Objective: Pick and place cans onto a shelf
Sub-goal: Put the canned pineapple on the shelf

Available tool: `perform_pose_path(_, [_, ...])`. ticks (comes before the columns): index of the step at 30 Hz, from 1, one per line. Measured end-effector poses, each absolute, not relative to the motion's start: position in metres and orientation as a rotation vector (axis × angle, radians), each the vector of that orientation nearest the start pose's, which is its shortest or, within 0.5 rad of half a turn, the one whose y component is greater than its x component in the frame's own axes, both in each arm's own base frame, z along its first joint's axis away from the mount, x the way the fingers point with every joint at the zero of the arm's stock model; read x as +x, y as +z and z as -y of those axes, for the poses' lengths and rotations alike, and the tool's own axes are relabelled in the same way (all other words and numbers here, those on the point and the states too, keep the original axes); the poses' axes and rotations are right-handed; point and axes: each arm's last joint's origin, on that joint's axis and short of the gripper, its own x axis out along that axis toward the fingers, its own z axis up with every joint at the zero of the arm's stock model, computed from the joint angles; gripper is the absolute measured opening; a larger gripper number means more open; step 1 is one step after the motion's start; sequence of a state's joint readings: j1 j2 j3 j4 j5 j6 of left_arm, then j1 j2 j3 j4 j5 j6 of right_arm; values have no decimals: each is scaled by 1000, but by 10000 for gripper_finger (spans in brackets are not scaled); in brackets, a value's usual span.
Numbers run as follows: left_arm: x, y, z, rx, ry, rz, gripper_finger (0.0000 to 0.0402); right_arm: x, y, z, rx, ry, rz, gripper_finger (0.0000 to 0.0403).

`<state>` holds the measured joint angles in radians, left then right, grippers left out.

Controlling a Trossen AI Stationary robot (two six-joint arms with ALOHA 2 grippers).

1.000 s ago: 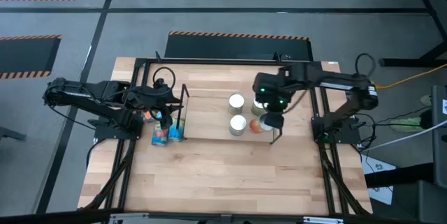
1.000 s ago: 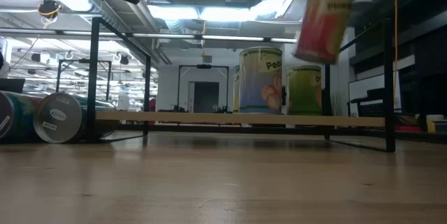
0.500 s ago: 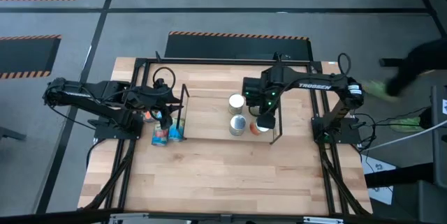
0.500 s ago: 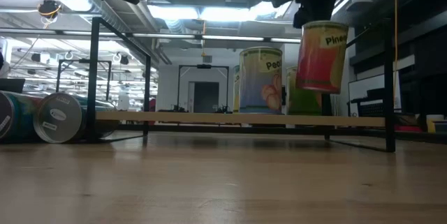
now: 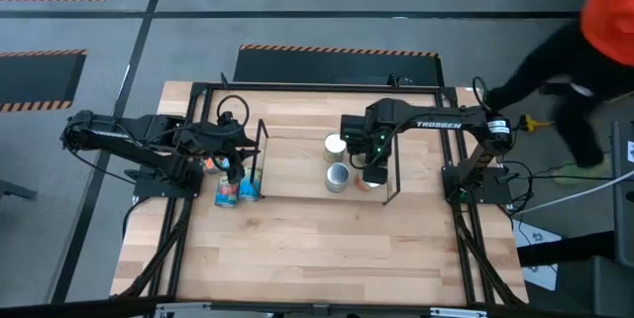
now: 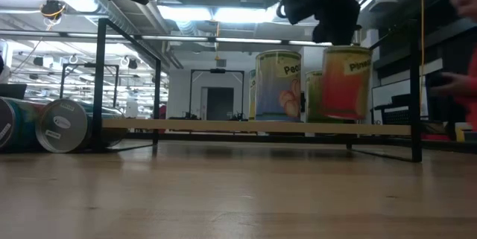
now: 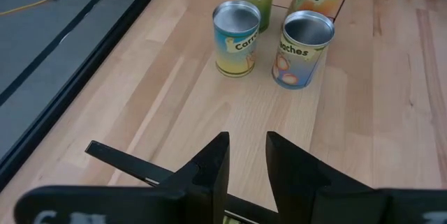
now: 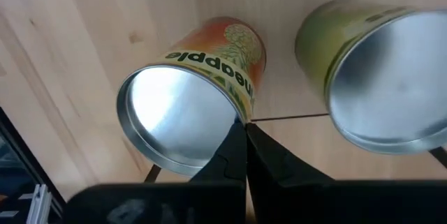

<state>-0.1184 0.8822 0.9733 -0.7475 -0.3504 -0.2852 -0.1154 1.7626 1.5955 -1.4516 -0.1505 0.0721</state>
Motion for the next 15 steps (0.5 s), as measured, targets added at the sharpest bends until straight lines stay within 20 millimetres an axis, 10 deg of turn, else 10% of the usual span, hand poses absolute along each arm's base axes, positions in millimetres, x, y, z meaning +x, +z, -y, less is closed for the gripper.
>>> perform_pose_path(15, [166,331,10,-121,312,-601,87,318,277,32,267,-29,-1591,12])
